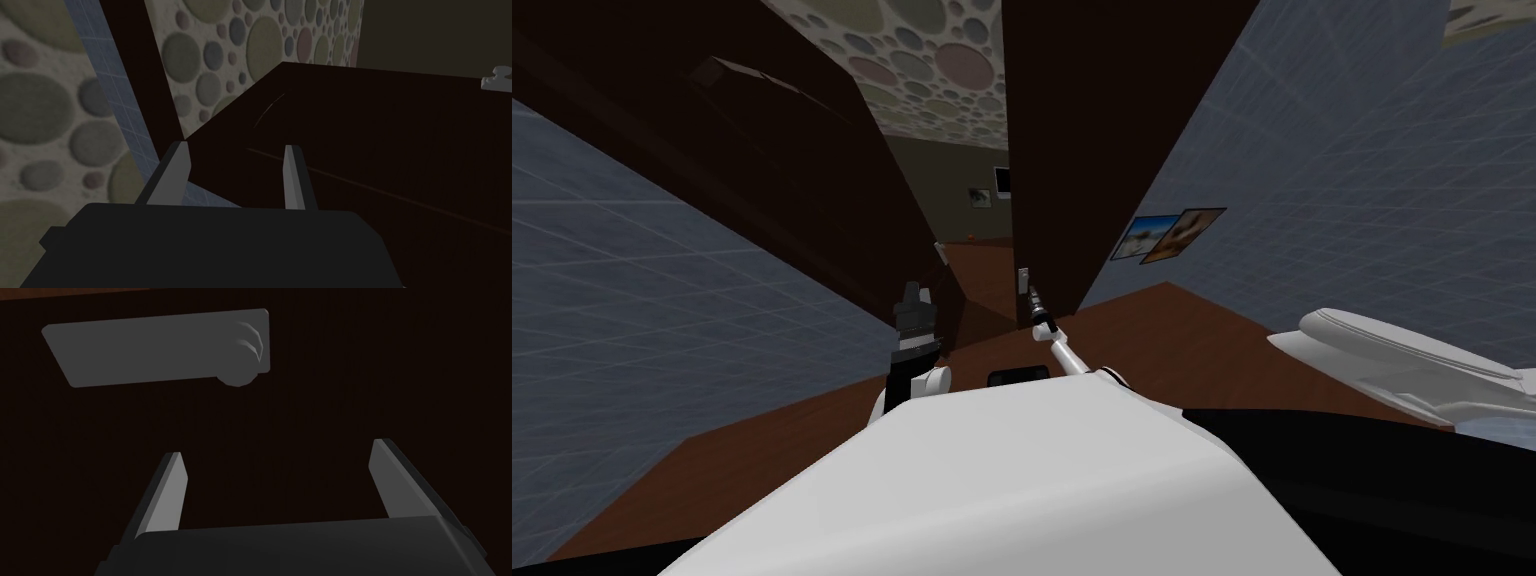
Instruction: Push the door open
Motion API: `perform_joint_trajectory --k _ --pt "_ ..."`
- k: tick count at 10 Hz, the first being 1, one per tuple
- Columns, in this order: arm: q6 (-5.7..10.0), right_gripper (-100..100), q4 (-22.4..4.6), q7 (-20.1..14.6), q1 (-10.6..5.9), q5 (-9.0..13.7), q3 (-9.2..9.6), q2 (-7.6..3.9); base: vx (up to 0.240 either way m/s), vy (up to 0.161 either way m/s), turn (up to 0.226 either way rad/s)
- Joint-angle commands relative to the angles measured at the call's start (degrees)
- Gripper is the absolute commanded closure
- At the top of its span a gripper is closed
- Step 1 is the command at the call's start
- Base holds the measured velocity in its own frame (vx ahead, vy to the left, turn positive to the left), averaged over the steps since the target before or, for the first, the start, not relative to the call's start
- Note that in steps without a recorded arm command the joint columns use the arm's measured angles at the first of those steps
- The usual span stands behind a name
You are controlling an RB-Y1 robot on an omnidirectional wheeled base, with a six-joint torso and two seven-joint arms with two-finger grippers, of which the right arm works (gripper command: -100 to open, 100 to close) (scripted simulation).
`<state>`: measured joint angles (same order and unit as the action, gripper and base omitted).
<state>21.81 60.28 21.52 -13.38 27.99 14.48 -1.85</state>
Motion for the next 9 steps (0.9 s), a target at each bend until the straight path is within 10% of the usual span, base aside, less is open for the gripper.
perform_joint_trajectory --k 1,5,9 --pt "0.24 -100 -1.7 0.2 -0.89 0.5 0.41 0.27 0.055 -0.154 0.103" --pt "0.13 -100 -4.1 0.8 -2.5 1.3 0.75 1.1 0.036 -0.144 0.094" --pt "0.61 -100 -4.8 0.6 -2.74 1.2 0.3 -0.5 0.166 0.032 0.026"
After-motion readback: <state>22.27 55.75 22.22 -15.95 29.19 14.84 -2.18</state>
